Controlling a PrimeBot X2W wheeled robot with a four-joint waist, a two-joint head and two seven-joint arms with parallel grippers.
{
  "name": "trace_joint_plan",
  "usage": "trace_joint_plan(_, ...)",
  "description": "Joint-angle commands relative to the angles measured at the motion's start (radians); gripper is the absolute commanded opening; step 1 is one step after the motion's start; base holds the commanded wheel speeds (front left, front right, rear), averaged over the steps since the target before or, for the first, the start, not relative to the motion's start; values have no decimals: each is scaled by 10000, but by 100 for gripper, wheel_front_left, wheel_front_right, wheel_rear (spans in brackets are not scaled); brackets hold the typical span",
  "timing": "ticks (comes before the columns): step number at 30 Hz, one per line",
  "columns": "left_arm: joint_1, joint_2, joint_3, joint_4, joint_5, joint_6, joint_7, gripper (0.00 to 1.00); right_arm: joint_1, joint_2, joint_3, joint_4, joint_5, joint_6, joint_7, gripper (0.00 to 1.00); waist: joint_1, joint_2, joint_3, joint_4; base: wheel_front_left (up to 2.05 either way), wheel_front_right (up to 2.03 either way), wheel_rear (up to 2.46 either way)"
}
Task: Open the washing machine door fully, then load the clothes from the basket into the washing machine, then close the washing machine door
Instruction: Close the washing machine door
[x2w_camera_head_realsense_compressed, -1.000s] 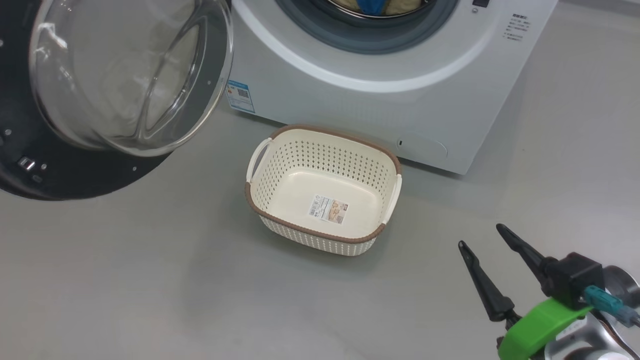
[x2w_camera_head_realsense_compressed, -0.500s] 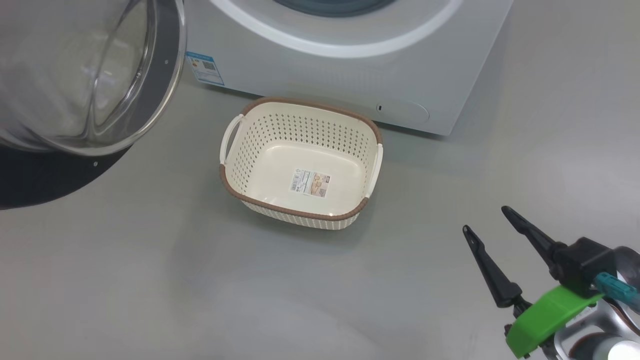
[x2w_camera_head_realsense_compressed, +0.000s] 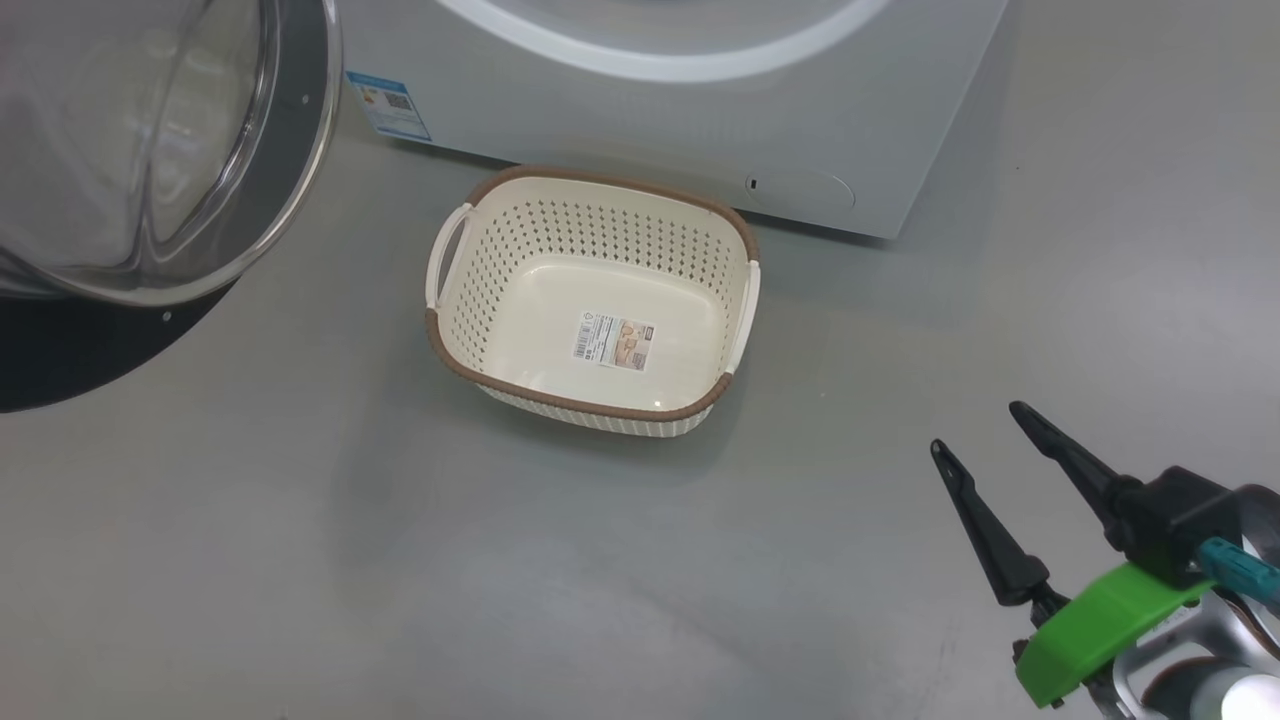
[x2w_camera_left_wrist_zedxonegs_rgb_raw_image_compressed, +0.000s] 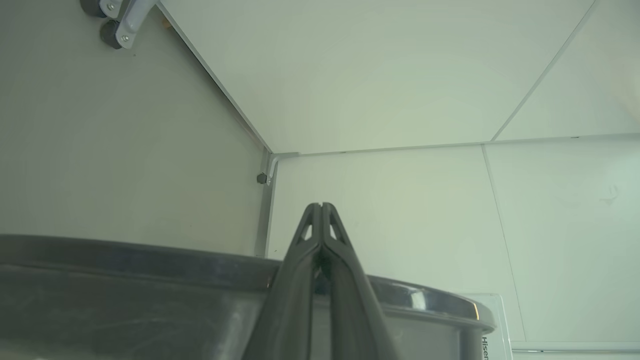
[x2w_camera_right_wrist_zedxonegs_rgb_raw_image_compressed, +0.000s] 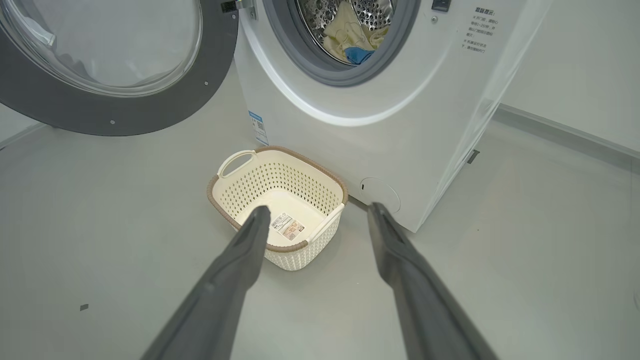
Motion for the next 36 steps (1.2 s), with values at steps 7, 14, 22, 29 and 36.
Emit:
trace_joint_plan(7, -287, 538, -474, -265, 234, -11, 1006, 0, -492, -224, 153, -350, 130, 35, -132, 100, 0, 0, 134, 80, 0, 0, 0)
trace_joint_plan(14, -133, 559, -831, -466, 237, 41, 1976, 0, -562, -242, 156, -313, 172, 35, -168, 100, 0, 0, 201, 151, 0, 0, 0)
trace_joint_plan(22, 37, 497, -792, -910, 20, -206, 2471, 0, -558, -222, 143, -299, 152, 35, -179, 100, 0, 0, 300, 238, 0, 0, 0)
trace_joint_plan(29, 398, 337, -877, -1352, -393, -294, 3576, 0, -558, -209, 127, -321, 125, 35, -137, 100, 0, 0, 338, 314, 0, 0, 0)
trace_joint_plan(36, 994, 123, -1056, -2269, -1111, -288, 5391, 0, -494, -201, 52, -316, 100, 35, -72, 100, 0, 0, 329, 483, 0, 0, 0)
